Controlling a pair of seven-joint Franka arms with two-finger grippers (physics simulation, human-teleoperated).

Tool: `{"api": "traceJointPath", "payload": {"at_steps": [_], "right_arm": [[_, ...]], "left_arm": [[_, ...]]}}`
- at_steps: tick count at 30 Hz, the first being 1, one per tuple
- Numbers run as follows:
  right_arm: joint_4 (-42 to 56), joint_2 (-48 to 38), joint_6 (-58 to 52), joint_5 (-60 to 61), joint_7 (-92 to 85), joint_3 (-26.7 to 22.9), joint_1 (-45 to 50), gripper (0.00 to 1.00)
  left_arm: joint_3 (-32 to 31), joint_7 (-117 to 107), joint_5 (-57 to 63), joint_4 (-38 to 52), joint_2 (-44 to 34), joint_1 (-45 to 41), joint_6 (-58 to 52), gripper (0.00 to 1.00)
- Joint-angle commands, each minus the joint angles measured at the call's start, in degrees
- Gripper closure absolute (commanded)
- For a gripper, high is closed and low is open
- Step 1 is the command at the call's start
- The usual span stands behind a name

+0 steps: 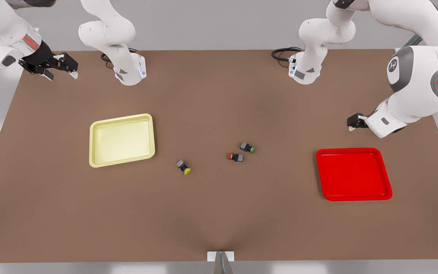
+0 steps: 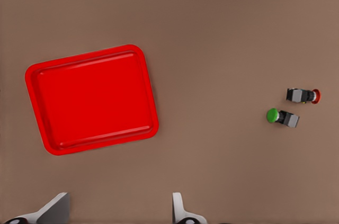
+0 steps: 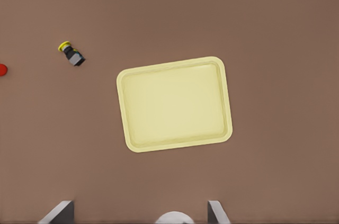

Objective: Place the switches on the corresponding trays according to their colors

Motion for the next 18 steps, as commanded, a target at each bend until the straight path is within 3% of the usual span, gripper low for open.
{"api": "traceJointPath", "payload": {"at_steps": [1,5,9,10,12,16,18], "right_arm": [[0.09,0.09,0.04,0.10,0.01,0.09,0.00,0.00],[0.00,0.00,-0.14,0.18,0.01,0.26,0.17,0.00],[0.53,1.66,1.44,1.41,-3.85,0.79,0.97,0.00],[2.46,5.61,3.82,4.05,-9.30,3.77,0.88,0.00],[14.59,23.45,6.62,4.32,-10.27,15.73,0.88,0.00],[16.00,38.39,23.40,3.26,-10.98,21.71,1.14,0.00],[16.26,44.20,27.63,2.56,-11.15,22.15,3.60,0.00]], "left_arm": [[-0.09,0.00,0.85,0.10,-0.09,0.04,0.05,0.00],[-3.07,-2.80,1.03,-0.51,1.05,-0.05,-0.04,0.00],[-16.25,-44.36,1.12,-2.44,9.04,-1.01,7.87,0.00],[-19.51,-55.71,1.38,-2.44,12.30,-1.81,11.73,0.00],[-22.67,-81.63,1.56,-2.27,18.45,-4.70,21.13,0.00],[-26.19,-115.55,8.75,0.19,28.37,-11.90,32.39,0.00],[-26.19,-119.62,13.76,1.60,33.30,-14.11,34.41,0.00]]}}
